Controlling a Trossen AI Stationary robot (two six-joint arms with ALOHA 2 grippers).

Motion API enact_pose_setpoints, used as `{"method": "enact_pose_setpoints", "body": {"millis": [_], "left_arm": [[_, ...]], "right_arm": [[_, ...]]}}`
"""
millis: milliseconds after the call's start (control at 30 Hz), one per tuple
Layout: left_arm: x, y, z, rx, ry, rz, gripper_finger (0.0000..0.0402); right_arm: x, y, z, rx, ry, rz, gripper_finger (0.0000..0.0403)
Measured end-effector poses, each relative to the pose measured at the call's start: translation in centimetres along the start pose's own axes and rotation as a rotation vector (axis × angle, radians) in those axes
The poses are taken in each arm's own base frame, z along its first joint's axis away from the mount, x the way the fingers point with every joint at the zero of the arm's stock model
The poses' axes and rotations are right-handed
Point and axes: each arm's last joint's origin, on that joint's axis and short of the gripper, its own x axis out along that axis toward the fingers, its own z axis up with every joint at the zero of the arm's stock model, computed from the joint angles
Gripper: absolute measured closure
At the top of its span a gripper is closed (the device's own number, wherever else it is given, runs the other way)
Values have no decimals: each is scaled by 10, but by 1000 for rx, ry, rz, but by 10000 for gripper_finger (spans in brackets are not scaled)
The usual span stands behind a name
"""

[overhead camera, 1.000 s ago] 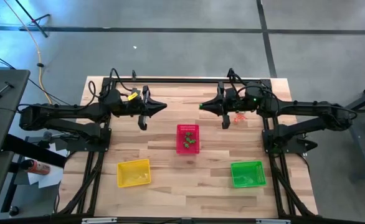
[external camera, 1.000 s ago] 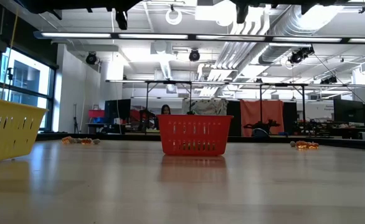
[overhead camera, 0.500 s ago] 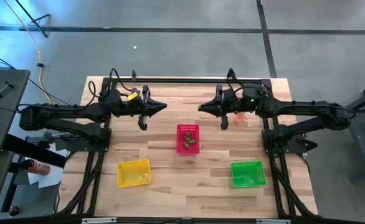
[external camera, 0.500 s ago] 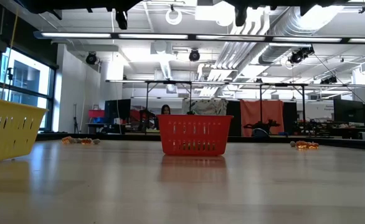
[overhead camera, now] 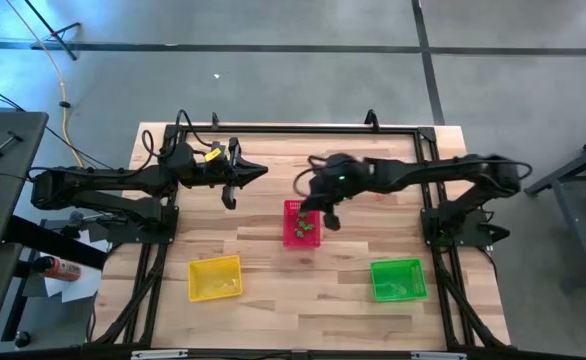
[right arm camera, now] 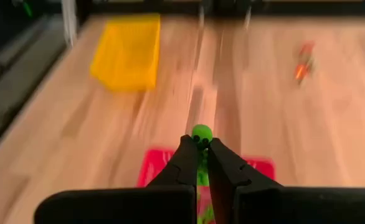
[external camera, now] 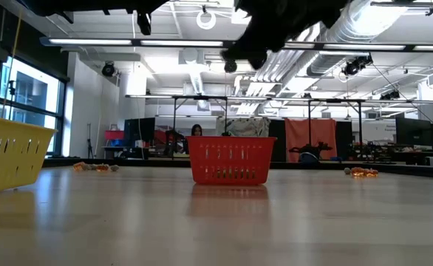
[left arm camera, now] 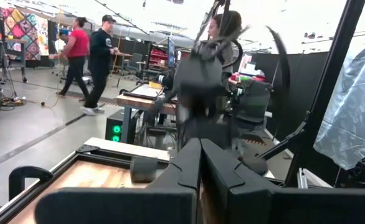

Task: Sort Halloween decoration
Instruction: Put the green skeleton toy into the red bin

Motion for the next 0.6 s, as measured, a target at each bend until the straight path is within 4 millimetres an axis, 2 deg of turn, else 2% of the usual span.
{"method": "enact_pose_setpoints", "body": {"millis": [367,600], "left_arm": [[0,0,0,-2,2,0,401],[0,1,0,-1,5,3,401]], "right_arm": [[65,-16,-47,72,278,-20,385],[86,-14,-65,81,348,-6,369]]}}
